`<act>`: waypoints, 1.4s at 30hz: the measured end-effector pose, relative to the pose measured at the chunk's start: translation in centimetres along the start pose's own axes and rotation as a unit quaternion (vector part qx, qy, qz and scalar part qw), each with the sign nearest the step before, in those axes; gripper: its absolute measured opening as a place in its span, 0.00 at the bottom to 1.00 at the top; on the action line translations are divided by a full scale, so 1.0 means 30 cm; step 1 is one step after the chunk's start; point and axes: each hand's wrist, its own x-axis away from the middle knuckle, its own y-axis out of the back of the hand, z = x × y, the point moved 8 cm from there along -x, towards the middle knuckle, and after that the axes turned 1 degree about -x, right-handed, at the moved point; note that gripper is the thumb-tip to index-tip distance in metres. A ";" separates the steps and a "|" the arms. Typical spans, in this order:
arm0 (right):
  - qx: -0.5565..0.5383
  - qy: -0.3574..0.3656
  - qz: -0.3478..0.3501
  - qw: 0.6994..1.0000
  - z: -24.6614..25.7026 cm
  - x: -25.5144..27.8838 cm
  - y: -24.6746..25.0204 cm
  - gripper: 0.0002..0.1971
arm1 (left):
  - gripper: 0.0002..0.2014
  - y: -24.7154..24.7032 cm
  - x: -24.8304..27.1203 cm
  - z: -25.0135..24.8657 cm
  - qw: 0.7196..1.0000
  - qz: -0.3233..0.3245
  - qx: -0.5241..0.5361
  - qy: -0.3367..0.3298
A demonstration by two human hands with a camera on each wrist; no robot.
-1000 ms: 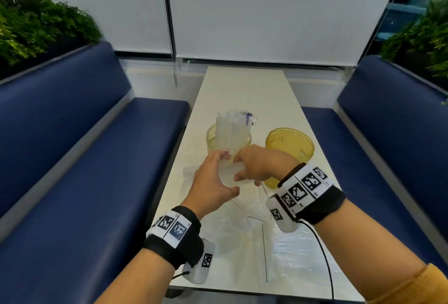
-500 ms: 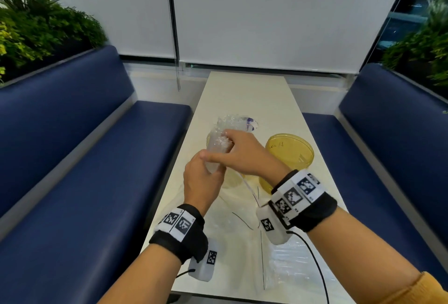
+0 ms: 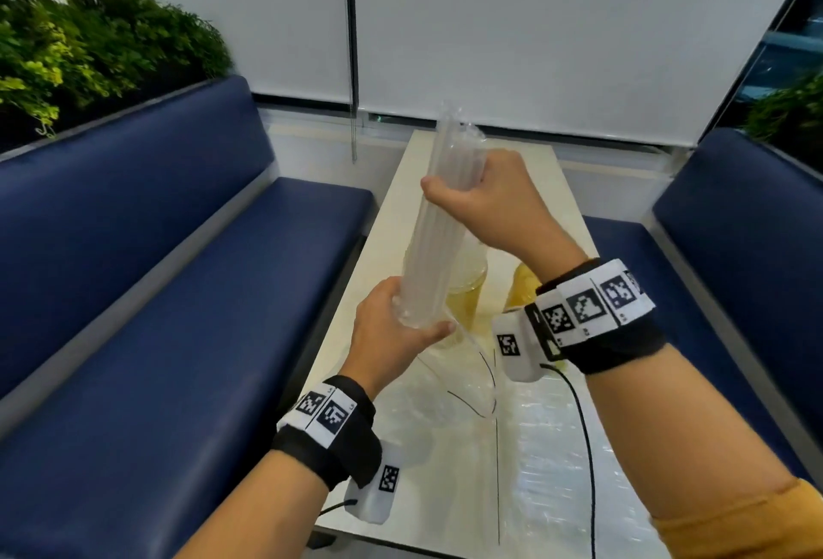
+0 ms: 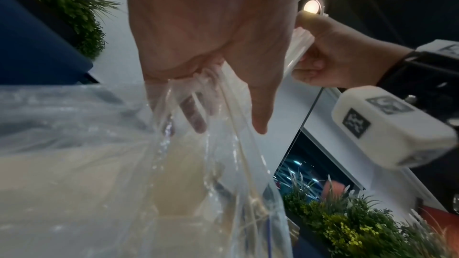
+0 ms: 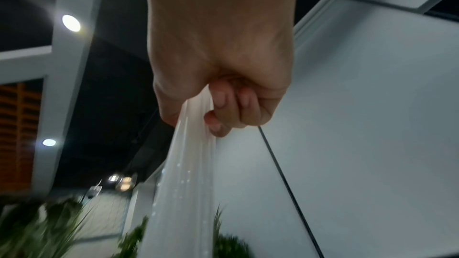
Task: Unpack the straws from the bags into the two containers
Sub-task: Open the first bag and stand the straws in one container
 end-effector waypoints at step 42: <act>0.324 0.021 -0.004 0.946 -0.476 -0.038 -0.308 0.36 | 0.27 0.091 -0.030 0.024 0.997 0.012 0.076 -0.009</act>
